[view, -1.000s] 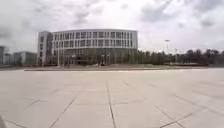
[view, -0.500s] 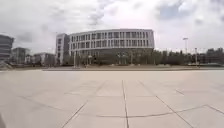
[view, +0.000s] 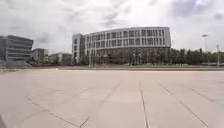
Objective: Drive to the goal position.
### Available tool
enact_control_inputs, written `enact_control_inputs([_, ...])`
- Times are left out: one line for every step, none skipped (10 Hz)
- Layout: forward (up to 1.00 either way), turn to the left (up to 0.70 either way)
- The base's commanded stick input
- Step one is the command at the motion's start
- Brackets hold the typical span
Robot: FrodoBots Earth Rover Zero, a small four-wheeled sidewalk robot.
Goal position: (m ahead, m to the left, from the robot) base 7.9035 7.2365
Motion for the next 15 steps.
enact_control_inputs([1.0,0.4])
enact_control_inputs([1.0,0.4])
enact_control_inputs([1.0,0.4])
enact_control_inputs([1.0,0.4])
enact_control_inputs([1.0,0.4])
enact_control_inputs([1.0,0.4])
enact_control_inputs([1.0,0.4])
enact_control_inputs([1.0,0.4])
enact_control_inputs([1.0,0.4])
enact_control_inputs([1.0,0.4])
enact_control_inputs([1.0,0.4])
enact_control_inputs([1.0,0.38])
enact_control_inputs([1.0,0.22])
enact_control_inputs([1.0,0.07])
enact_control_inputs([1.0,0.03])
